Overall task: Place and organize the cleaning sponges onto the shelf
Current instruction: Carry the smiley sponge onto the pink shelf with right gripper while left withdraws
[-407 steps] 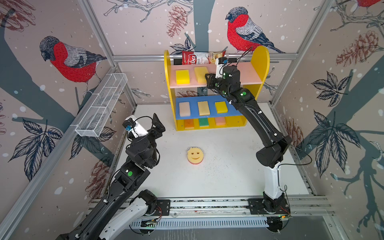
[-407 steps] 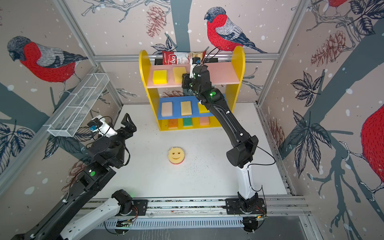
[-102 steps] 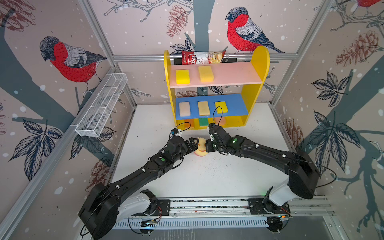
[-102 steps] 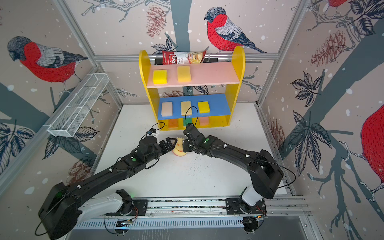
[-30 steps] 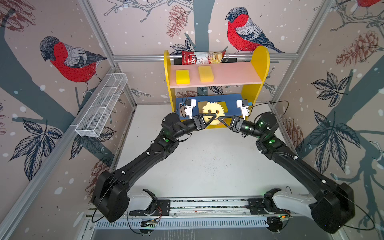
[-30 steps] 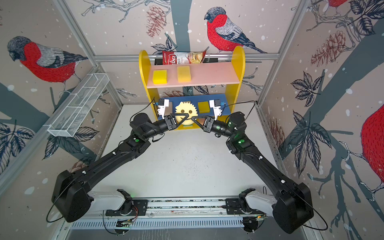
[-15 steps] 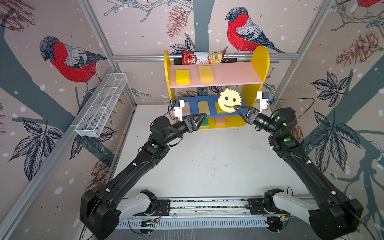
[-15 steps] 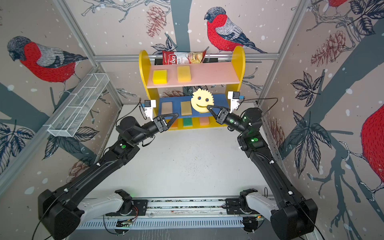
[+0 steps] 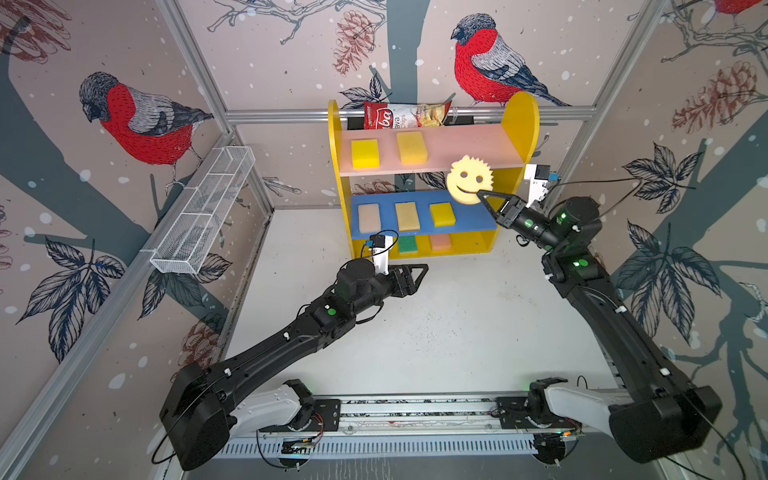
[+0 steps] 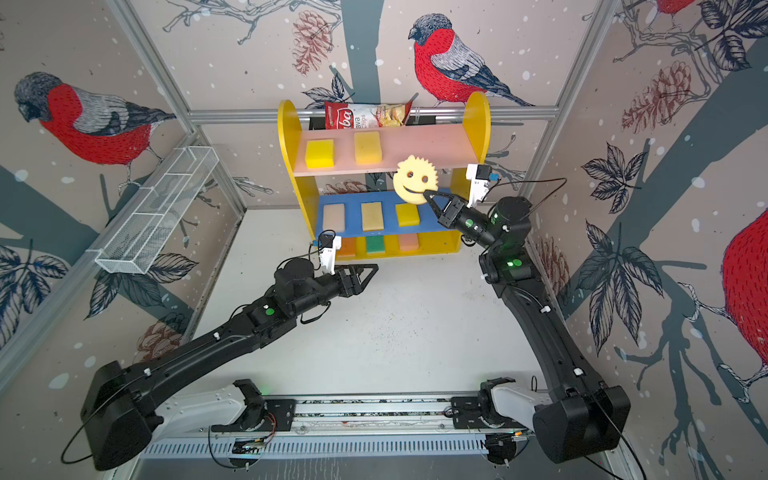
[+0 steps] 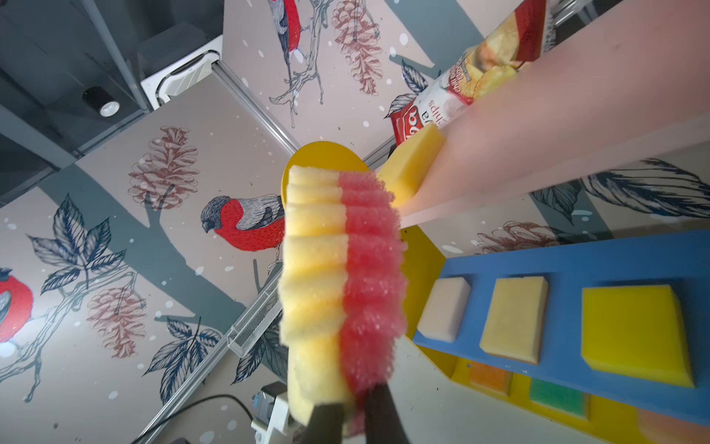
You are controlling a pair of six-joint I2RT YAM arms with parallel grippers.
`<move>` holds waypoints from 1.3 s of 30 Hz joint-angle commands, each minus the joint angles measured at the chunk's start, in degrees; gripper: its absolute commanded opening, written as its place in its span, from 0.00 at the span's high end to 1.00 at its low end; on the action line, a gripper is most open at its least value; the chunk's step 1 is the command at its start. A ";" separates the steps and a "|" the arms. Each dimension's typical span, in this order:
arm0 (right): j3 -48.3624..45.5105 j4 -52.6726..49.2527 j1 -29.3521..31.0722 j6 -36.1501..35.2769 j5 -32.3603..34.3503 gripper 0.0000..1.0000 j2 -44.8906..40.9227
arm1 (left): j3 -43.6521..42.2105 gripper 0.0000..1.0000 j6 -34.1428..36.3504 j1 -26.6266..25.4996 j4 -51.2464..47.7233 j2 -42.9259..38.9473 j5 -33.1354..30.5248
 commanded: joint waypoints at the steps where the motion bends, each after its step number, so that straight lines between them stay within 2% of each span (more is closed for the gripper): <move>1: 3.78 -3.86 0.00 -1.34 4.03 1.00 2.08 | 1.36 0.23 0.73 -0.19 2.33 2.05 -0.67; 3: 5.37 -4.58 0.07 -1.66 5.20 1.00 2.27 | 1.68 0.23 0.28 -0.37 2.88 2.98 -0.10; 6: 6.69 -6.75 0.12 -1.81 11.59 1.00 2.27 | 1.81 0.23 -0.05 -0.73 2.69 3.39 -0.46; 10: 8.86 -8.67 0.11 -2.19 16.96 1.00 4.35 | 2.00 0.23 -0.02 -0.85 1.81 3.42 -1.32; 17: 16.27 -12.78 0.26 -0.11 20.08 1.00 9.39 | 1.67 0.23 -0.59 -1.01 2.03 2.62 -2.89; 27: 26.12 -16.61 4.01 -0.74 23.69 0.98 17.58 | 0.99 0.23 0.09 -1.19 -0.85 -0.45 -5.74; 32: 28.01 -17.73 5.36 -0.83 26.26 0.96 19.96 | 2.32 0.22 2.68 -1.19 -3.97 -2.59 -8.92; 39: 30.31 -19.24 5.56 -0.04 27.95 0.88 22.29 | 3.04 0.21 5.75 -1.19 -6.87 -7.23 -15.32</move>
